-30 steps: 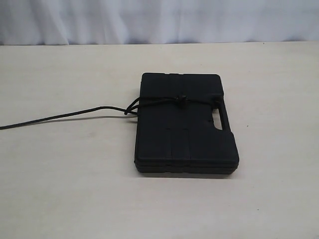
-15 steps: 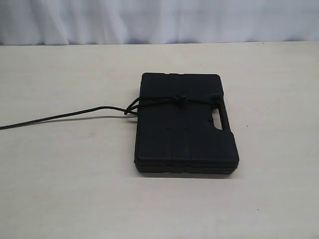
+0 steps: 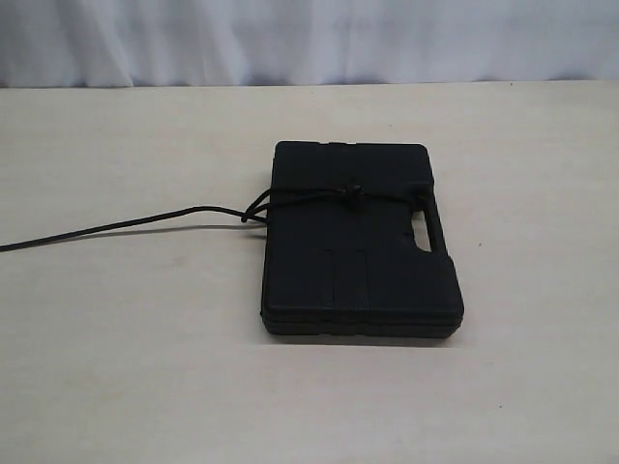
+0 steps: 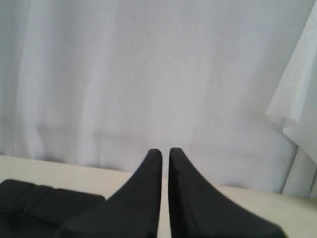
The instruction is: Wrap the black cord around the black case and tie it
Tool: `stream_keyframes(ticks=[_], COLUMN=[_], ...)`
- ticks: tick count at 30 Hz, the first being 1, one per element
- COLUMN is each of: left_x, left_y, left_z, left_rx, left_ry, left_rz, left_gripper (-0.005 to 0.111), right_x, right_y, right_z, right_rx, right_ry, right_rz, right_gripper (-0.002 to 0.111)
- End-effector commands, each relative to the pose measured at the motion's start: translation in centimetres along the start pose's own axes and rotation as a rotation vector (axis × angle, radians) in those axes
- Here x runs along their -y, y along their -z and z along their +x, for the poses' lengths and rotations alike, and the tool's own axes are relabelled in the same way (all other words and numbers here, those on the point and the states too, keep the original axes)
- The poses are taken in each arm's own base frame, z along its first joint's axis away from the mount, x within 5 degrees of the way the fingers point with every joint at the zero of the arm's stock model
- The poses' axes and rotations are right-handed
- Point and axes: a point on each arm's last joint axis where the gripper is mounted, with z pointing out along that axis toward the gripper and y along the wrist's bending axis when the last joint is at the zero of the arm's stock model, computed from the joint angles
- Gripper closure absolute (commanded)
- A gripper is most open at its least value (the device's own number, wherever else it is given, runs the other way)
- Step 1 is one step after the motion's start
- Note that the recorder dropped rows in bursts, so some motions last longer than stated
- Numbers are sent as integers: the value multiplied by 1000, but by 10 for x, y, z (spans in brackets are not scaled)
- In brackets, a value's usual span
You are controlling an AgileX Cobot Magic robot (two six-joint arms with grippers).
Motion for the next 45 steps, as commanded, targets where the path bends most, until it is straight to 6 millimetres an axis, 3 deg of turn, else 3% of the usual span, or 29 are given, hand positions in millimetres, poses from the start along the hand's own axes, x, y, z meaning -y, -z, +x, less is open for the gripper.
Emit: stream_keyframes(ticks=[1,3,5,9,23,30,34,38,45], left_x=[10,14,14,17,17,17,19,19,19], left_y=[-3,-4,-4,-3,-3,-2,-1,-1,-1], left_z=[27,37,42,51,51,52,57,56,56], left_rx=[-70,-97,-108,-214,-216,-230,-277,-283,-284], left_ry=[1,-1,-19,-40,-38,-38,-32,202,218], left_rz=[24,31,22,51,52,58,78,44,42], left_gripper=[107,107,107,107,107,107,107,107,107], right_x=[-3,-6,-6,-6,-6,-9,-9,-9,-9], right_y=[0,2,3,3,3,7,7,7,7], right_z=[22,35,39,40,40,52,52,52,52], right_rx=[-66,-215,-258,-263,-263,-408,-408,-408,-408], right_ry=[9,8,17,19,19,13,13,13,13], right_rz=[-3,-36,-45,-46,-46,-79,-79,-79,-79], right_gripper=[104,104,104,104,104,104,104,104,104])
